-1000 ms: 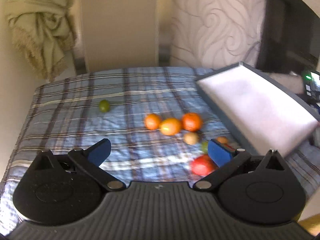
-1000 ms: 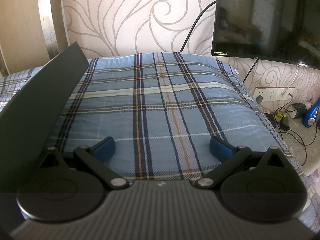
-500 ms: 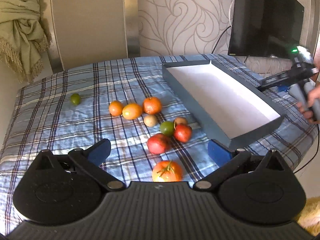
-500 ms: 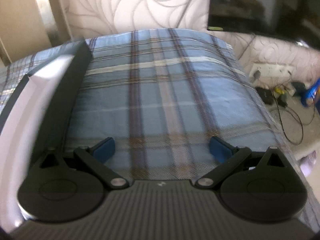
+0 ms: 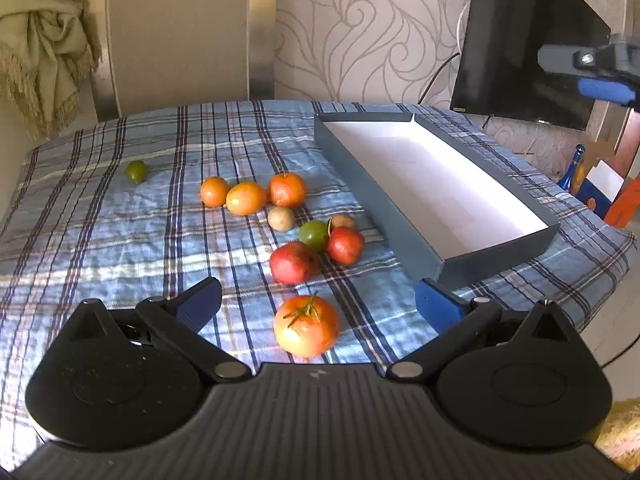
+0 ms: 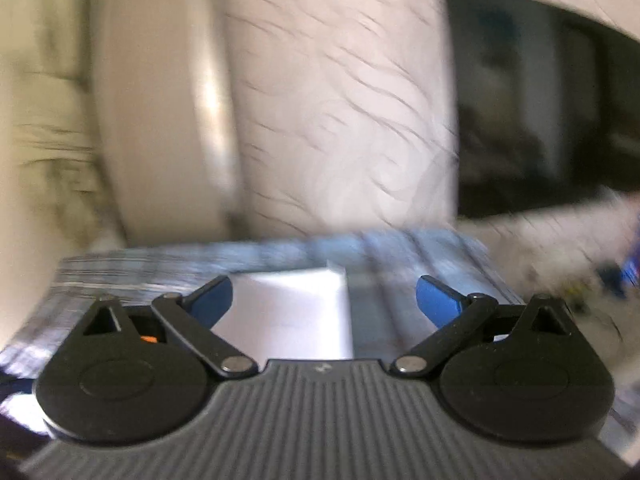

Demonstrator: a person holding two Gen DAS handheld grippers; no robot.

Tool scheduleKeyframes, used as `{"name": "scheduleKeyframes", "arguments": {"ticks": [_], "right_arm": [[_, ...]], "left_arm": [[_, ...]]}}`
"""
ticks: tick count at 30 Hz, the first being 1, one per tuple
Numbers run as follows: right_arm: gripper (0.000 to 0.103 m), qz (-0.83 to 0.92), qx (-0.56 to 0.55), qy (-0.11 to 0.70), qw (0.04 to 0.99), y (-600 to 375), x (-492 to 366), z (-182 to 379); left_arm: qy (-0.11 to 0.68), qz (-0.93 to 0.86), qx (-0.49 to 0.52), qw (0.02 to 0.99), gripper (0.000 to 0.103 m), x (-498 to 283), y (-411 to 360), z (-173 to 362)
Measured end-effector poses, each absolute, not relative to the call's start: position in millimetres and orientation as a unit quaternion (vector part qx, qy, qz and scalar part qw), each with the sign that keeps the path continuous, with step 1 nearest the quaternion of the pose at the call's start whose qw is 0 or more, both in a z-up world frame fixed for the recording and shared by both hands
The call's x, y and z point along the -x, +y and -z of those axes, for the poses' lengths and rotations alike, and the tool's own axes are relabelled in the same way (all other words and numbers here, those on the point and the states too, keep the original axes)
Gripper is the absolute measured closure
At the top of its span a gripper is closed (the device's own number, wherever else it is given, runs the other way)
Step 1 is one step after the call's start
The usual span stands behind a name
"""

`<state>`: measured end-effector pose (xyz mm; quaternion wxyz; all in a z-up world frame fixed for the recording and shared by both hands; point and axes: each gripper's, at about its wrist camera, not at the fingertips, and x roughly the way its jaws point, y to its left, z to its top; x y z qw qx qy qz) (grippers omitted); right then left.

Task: Organize fruits
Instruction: 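Lower the left gripper onto the tangerine with leaves and close it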

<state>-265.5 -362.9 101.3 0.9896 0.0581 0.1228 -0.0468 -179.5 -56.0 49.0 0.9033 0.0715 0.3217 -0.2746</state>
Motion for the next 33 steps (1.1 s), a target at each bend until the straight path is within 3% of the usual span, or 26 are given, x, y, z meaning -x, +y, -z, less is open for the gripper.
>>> {"name": "scheduleKeyframes", "arguments": {"ticks": [4,9,12,15,19,22,25,27,30,33], "right_arm": [[0.004,-0.033,0.005,0.134,0.990,-315,273,-101],[0.023,-0.090,0.017,0.181,0.979,-293,272,-92],[0.024,-0.101,0.021,0.197,0.975,-279,282,-84],[0.024,-0.096,0.021,0.202,0.974,-274,286,-85],[0.024,-0.097,0.009,0.211,0.973,-276,286,-85],[0.032,-0.103,0.010,0.219,0.970,-276,285,-84],[0.043,-0.108,0.010,0.229,0.967,-276,282,-82],[0.058,-0.112,0.005,0.238,0.965,-276,278,-80],[0.064,-0.110,0.005,0.254,0.961,-273,269,-76],[0.065,-0.112,0.014,0.264,0.958,-267,259,-74]], "left_arm": [[0.325,0.273,-0.053,0.904,0.000,178,-51,-46],[0.326,0.271,-0.054,0.904,0.000,178,-50,-41],[0.325,0.283,-0.054,0.901,0.000,179,-50,-38],[0.333,0.293,-0.057,0.894,0.012,177,-51,-34],[0.346,0.295,-0.048,0.889,0.020,168,-50,-30],[0.361,0.301,-0.046,0.881,0.033,162,-49,-25],[0.363,0.309,-0.055,0.877,0.035,160,-50,-22],[0.363,0.315,-0.058,0.875,0.041,158,-51,-22],[0.363,0.317,-0.063,0.874,0.059,154,-51,-22],[0.369,0.321,-0.050,0.871,0.059,148,-43,-24]]}}
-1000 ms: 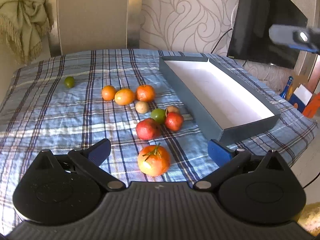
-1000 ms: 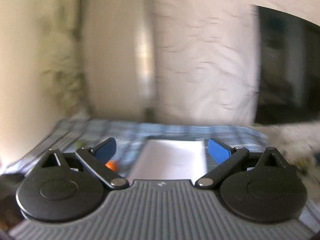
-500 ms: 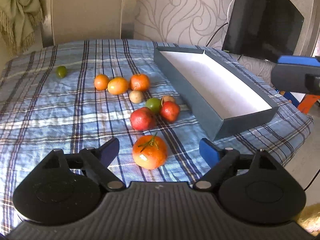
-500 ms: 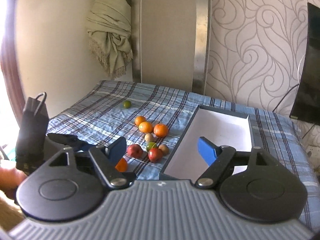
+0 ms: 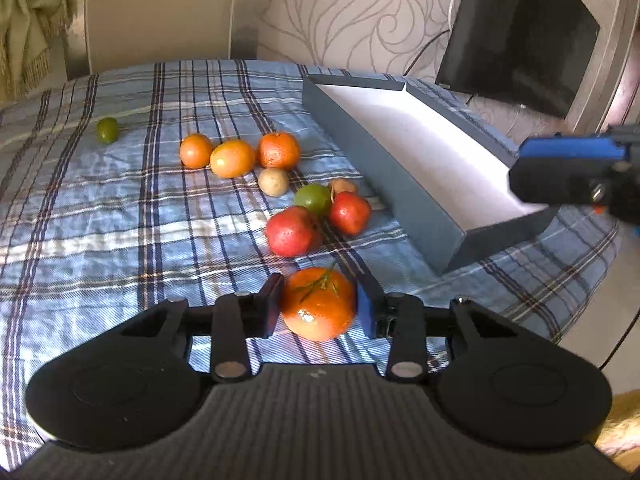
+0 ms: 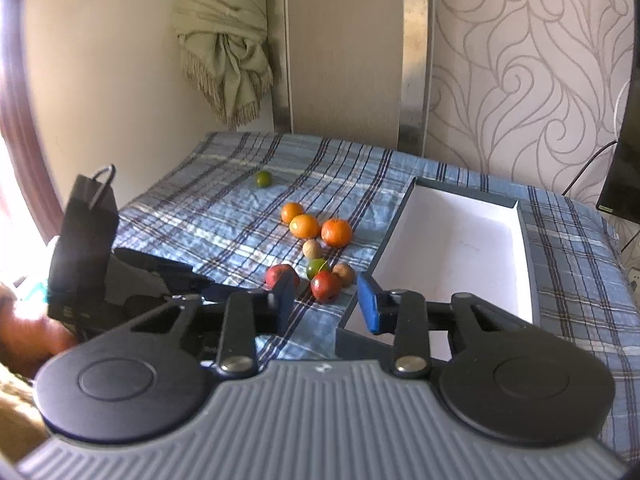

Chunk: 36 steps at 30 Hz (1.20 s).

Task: Organize fruits
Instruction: 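Lower the left gripper onto the tangerine with leaves and close it, then grasp the red apple with the right gripper while the left holds the tangerine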

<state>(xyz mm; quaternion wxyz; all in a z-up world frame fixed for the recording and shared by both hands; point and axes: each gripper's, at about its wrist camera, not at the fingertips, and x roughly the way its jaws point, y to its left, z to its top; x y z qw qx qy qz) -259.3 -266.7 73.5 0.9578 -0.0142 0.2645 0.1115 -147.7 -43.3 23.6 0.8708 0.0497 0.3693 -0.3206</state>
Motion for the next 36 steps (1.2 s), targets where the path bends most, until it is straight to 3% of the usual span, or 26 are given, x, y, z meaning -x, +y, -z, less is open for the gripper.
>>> {"name": "scheduleKeyframes", "arguments": {"ticks": [13,15,17,20,21,25,31,33,36], "right_arm": [[0.067,-0.112,-0.072,0.367,0.921,-255,199,-29],[0.081,-0.090,-0.077,0.371,0.921,-260,198,-25],[0.084,-0.062,-0.066,0.366,0.926,-262,200,-25],[0.083,-0.035,-0.015,0.356,0.934,-255,203,-27],[0.078,-0.032,0.015,0.351,0.936,-247,204,-28],[0.081,-0.068,0.040,0.334,0.939,-226,200,-35],[0.079,-0.042,0.061,0.371,0.926,-216,176,-20],[0.063,-0.039,0.076,0.378,0.922,-210,170,-16],[0.058,-0.041,0.091,0.373,0.922,-203,167,-13]], "left_arm": [[0.357,0.293,-0.065,0.884,0.059,136,-15,-29],[0.357,0.296,-0.067,0.884,0.060,136,-14,-30],[0.355,0.298,-0.072,0.883,0.059,137,-16,-30],[0.352,0.298,-0.083,0.883,0.060,138,-18,-30],[0.350,0.296,-0.086,0.884,0.059,138,-18,-30],[0.352,0.291,-0.092,0.885,0.059,135,-17,-27],[0.352,0.297,-0.098,0.882,0.059,136,-16,-24],[0.353,0.298,-0.100,0.882,0.059,135,-17,-24],[0.353,0.297,-0.101,0.881,0.059,135,-17,-23]]}}
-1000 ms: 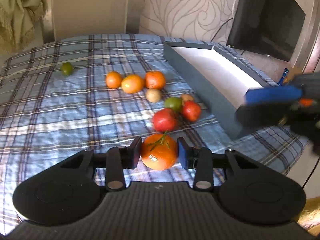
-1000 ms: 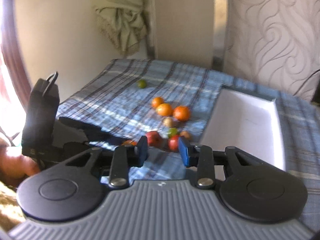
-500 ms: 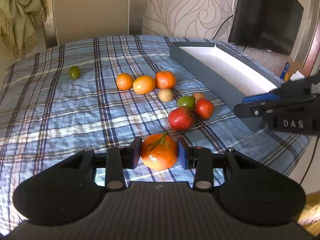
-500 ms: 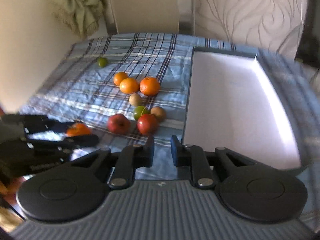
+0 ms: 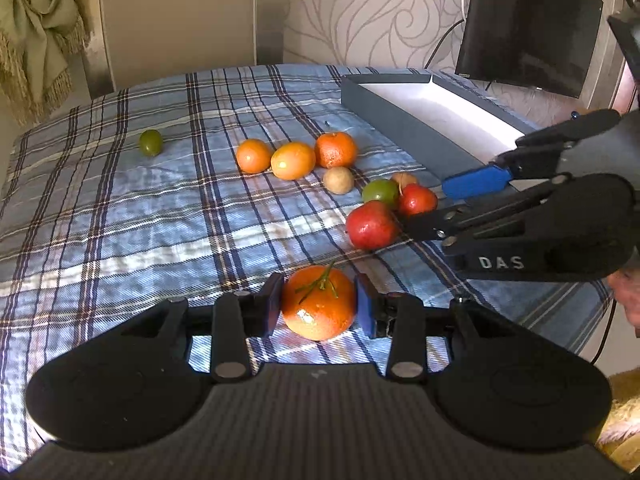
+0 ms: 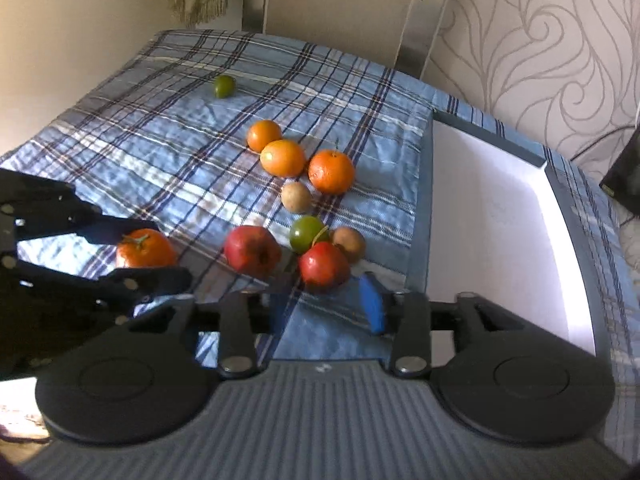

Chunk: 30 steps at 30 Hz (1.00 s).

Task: Organize fruits
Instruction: 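Grasp the red apple with the right gripper while the left holds the tangerine, then carry the tangerine into the white tray and open the left gripper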

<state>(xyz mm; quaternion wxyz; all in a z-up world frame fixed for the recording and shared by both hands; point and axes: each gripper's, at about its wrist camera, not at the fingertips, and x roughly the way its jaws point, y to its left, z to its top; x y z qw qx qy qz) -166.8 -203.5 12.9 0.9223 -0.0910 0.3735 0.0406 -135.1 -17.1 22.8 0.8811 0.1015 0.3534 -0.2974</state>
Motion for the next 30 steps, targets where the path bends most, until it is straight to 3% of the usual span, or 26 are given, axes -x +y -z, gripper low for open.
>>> {"name": "scheduleKeyframes", "arguments": {"ticks": [7,8,9,18,25,30], "right_arm": [[0.059,-0.047,0.096,0.386,0.916,-206,152,-4],[0.068,-0.051,0.091,0.384,0.917,-208,153,-4],[0.069,-0.056,0.088,0.384,0.917,-209,153,-4],[0.069,-0.082,0.037,0.374,0.923,-228,174,-24],[0.069,-0.122,-0.106,0.336,0.928,-271,205,-58],[0.069,-0.140,-0.098,0.325,0.930,-266,215,-64]], "left_arm": [[0.355,0.296,-0.099,0.881,0.059,134,-16,-22],[0.355,0.295,-0.098,0.882,0.059,134,-16,-22],[0.355,0.294,-0.096,0.882,0.059,134,-16,-22],[0.358,0.283,-0.091,0.885,0.059,133,-18,-22],[0.355,0.268,-0.081,0.892,0.059,133,-17,-28],[0.350,0.261,-0.079,0.896,0.059,135,-20,-34]]}}
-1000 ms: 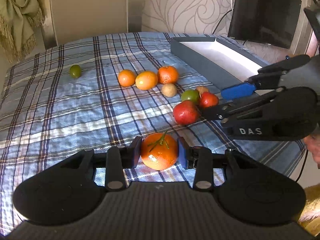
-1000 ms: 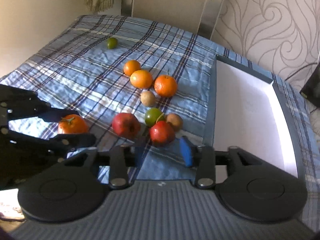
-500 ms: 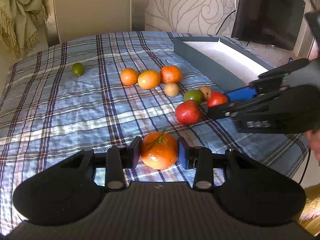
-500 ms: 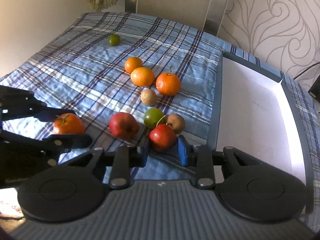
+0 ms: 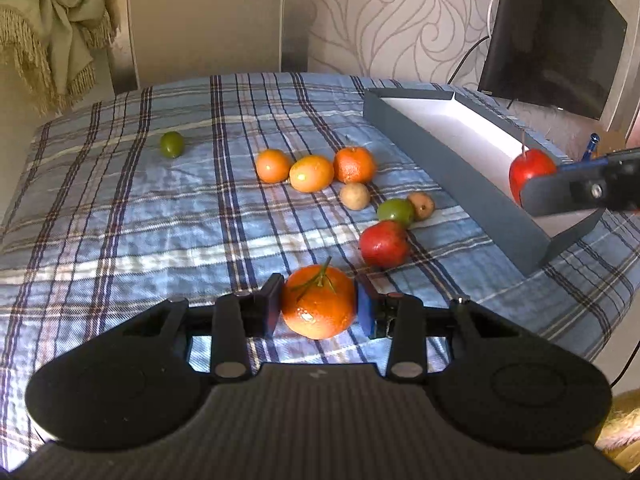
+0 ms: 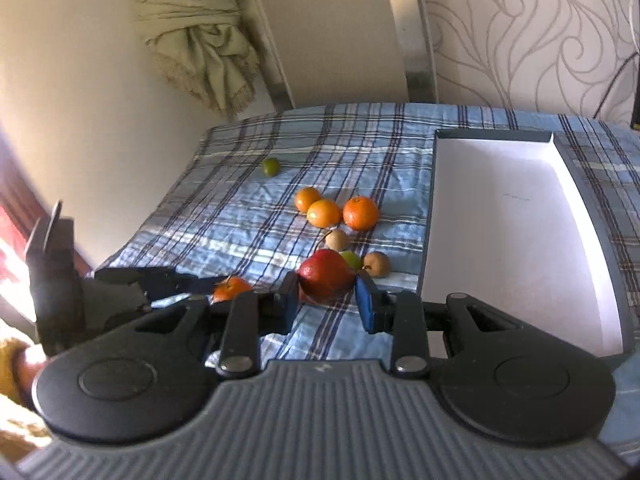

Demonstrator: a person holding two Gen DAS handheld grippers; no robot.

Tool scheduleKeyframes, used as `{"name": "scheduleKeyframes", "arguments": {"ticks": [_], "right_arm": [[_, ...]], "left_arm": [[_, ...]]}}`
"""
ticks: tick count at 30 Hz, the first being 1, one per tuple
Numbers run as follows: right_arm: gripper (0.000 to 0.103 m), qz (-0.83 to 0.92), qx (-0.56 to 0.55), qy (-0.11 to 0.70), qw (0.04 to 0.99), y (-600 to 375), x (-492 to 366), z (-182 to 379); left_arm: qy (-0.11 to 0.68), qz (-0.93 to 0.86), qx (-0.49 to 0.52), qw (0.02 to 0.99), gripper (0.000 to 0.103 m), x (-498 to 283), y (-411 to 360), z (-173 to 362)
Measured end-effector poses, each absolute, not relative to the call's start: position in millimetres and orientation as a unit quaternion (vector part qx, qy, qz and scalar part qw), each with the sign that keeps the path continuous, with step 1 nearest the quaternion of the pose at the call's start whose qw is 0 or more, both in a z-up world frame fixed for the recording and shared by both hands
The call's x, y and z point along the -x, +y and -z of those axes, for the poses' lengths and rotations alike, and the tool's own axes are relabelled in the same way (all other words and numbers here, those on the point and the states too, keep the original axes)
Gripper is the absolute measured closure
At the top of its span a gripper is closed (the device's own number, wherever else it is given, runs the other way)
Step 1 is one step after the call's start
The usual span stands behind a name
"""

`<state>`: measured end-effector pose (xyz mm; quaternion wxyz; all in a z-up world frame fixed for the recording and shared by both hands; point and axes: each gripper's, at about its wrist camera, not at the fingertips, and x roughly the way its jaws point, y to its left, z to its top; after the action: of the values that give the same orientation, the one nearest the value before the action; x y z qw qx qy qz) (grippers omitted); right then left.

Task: Organize fruits
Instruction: 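Carry the tangerine into the white tray and open the left gripper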

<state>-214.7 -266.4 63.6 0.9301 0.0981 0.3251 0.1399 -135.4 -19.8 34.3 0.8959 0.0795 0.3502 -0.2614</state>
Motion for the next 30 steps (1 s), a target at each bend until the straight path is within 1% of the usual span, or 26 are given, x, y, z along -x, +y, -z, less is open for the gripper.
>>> {"name": "scheduleKeyframes", "arguments": {"ticks": [8,18,25,30], "right_arm": [[0.069,-0.140,-0.095,0.319,0.932,-282,226,-63],[0.069,-0.122,-0.115,0.310,0.936,-316,238,-64],[0.070,-0.102,-0.122,0.295,0.942,-342,236,-76],[0.069,-0.085,-0.125,0.300,0.942,-355,236,-71]], "left_arm": [[0.341,0.261,-0.069,0.901,0.059,141,-29,-45],[0.376,0.224,-0.043,0.898,0.059,128,-24,-34],[0.344,0.211,-0.049,0.914,0.059,127,-23,-59],[0.327,0.232,-0.052,0.915,0.059,125,-42,-81]]}}
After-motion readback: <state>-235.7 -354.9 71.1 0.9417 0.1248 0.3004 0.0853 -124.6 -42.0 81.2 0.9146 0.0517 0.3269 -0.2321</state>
